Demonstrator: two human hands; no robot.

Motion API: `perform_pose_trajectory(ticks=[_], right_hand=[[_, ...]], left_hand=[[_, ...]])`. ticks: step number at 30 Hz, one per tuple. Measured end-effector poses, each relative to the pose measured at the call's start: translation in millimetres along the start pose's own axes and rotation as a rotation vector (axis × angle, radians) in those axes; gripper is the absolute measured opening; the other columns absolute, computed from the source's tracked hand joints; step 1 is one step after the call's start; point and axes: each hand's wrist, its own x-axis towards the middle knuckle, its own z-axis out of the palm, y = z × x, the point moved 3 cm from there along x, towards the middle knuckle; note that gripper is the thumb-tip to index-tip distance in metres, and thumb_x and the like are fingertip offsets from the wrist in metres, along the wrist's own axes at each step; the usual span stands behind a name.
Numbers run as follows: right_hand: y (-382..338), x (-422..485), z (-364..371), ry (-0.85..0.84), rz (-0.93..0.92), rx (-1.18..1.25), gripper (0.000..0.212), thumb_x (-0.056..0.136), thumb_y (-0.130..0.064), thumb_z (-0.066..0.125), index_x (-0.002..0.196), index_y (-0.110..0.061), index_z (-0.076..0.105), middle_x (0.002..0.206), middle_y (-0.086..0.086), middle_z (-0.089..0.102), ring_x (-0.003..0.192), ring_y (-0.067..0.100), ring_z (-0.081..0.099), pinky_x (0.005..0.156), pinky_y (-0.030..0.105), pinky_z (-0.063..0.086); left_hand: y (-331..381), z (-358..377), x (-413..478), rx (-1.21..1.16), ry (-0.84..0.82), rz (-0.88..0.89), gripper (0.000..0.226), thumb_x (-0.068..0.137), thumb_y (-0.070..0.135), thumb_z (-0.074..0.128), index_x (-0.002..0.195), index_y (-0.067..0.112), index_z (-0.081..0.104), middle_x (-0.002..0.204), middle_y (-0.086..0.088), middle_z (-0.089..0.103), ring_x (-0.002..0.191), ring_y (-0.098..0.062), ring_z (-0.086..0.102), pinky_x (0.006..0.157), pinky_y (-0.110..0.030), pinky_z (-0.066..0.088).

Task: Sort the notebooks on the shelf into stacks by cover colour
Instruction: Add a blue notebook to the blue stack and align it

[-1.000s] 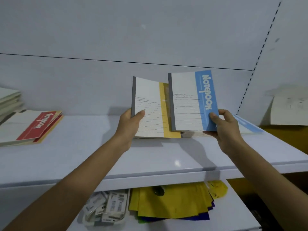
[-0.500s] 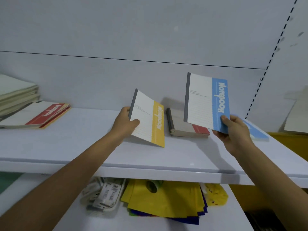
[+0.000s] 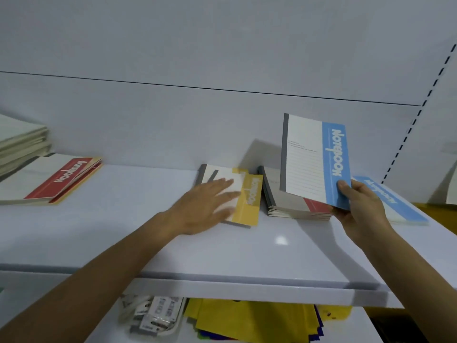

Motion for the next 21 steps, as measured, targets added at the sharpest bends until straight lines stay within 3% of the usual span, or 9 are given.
perform_pose_trajectory(ticks=[2, 4, 10, 21], right_hand=[[1.1, 0.7, 9.8, 0.000, -0.004, -0.012, 0.003, 0.094, -0.017, 0.058, 0.095, -0.015, 0.055, 0.108, 0.006, 0.061, 0.095, 0.021, 0.061, 0.065, 0.031, 0.054], [3.4, -0.2, 19.8, -0.010, 0.003, -0.018, 0.006, 0.094, -0.017, 0.058, 0.098, -0.014, 0.055, 0.104, 0.004, 0.061, 0.093, 0.020, 0.061, 0.059, 0.028, 0.054], [12.8, -4.9, 36.9, 0.004, 0.022, -0.026, 0.020, 0.093, -0.016, 0.059, 0.111, -0.011, 0.052, 0.103, 0.005, 0.060, 0.091, 0.019, 0.061, 0.062, 0.030, 0.053], [23.8, -6.5, 65.9, 0.094, 0.099, -0.016, 0.013, 0.091, -0.013, 0.062, 0.101, -0.013, 0.055, 0.093, 0.004, 0.059, 0.083, 0.017, 0.059, 0.058, 0.027, 0.050]], left_hand=[[-1.6, 8.8, -2.5, 0.032, -0.227, -0.029, 0.078, 0.081, 0.073, 0.008, 0.150, 0.037, 0.017, 0.159, 0.008, 0.010, 0.146, -0.011, 0.009, 0.117, -0.029, 0.010], [-5.6, 11.3, -1.5, 0.086, -0.251, -0.080, 0.085, 0.075, 0.075, 0.002, 0.151, 0.037, 0.010, 0.160, 0.005, 0.010, 0.147, -0.014, 0.007, 0.117, -0.030, 0.009], [-19.7, 13.1, 5.4, 0.110, -0.251, -0.137, 0.073, 0.087, 0.070, 0.013, 0.151, 0.035, 0.010, 0.160, 0.001, 0.011, 0.147, -0.020, 0.009, 0.117, -0.035, 0.010], [-22.5, 11.0, 17.3, 0.065, -0.294, -0.119, 0.067, 0.094, 0.064, 0.021, 0.151, 0.030, 0.014, 0.158, -0.005, 0.016, 0.143, -0.025, 0.016, 0.114, -0.041, 0.016]])
